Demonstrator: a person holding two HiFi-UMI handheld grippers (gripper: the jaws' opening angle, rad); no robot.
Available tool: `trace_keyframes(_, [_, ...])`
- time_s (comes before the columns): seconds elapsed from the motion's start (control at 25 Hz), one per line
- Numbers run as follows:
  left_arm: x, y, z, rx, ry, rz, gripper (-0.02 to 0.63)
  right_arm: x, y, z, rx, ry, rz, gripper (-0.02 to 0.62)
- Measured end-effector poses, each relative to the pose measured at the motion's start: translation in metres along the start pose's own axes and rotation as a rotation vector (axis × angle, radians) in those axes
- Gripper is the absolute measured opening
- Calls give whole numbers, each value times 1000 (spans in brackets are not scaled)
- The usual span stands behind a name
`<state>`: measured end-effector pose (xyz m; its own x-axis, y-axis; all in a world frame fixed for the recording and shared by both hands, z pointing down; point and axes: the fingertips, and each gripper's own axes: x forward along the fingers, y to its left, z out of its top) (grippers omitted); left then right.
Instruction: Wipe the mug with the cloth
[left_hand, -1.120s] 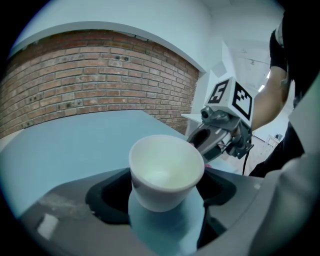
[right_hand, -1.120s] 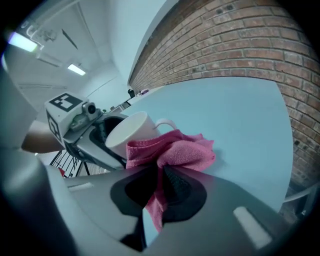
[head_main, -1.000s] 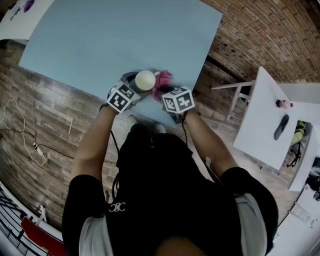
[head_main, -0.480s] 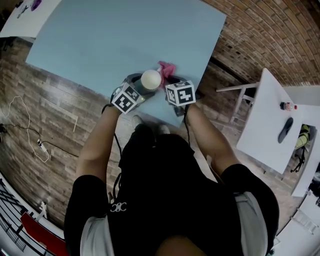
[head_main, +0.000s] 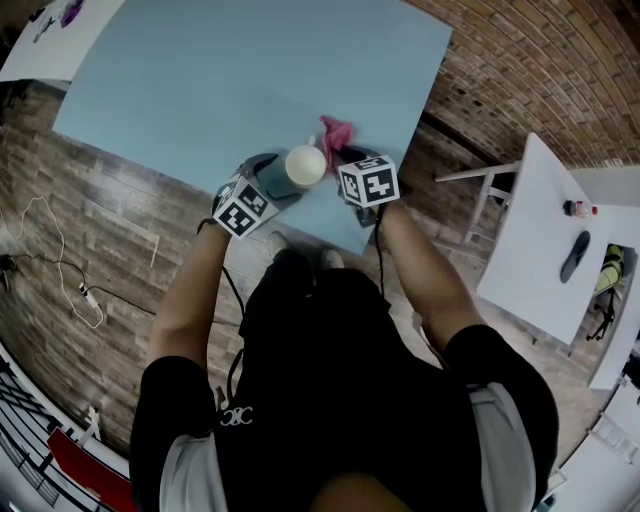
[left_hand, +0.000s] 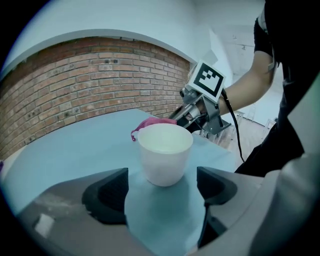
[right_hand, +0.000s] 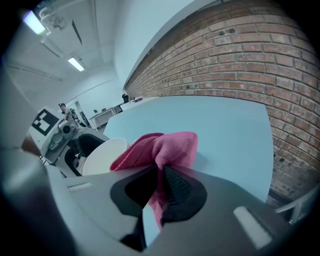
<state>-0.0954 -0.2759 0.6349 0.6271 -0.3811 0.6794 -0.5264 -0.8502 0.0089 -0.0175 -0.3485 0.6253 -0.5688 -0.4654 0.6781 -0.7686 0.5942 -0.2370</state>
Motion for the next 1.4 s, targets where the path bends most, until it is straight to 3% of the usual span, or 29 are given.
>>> trace_keyframes(0.2, [0,7,7,129,15,-143,502,-1,3,-1,-38,-11,9,37])
trace_keyframes(0.4, [4,11,21,237,56,-314,520,-4,11,3,-95,-39,57,37])
trace_keyframes(0.64, [14,4,28,306,65,-422,490,1,16,10,-229,-29,83,37])
trace_keyframes(0.72, [12,-3,28,318,57,-448,423,3,18,11,-259,-16,122,37])
trace_keyframes(0.76, [11,-6,28,325,54,-457,387,3,19,12,-276,-8,147,37])
trace_keyframes(0.92, [11,-9,27,321,49,-461,385,7,24,14,-362,39,229,37])
trace_keyframes(1.12, [13,-6,22,291,58,-425,385,13,26,15,-438,85,261,37])
trace_keyframes(1.4, [10,-6,25,244,45,-375,383,0,27,-7,-392,114,276,37])
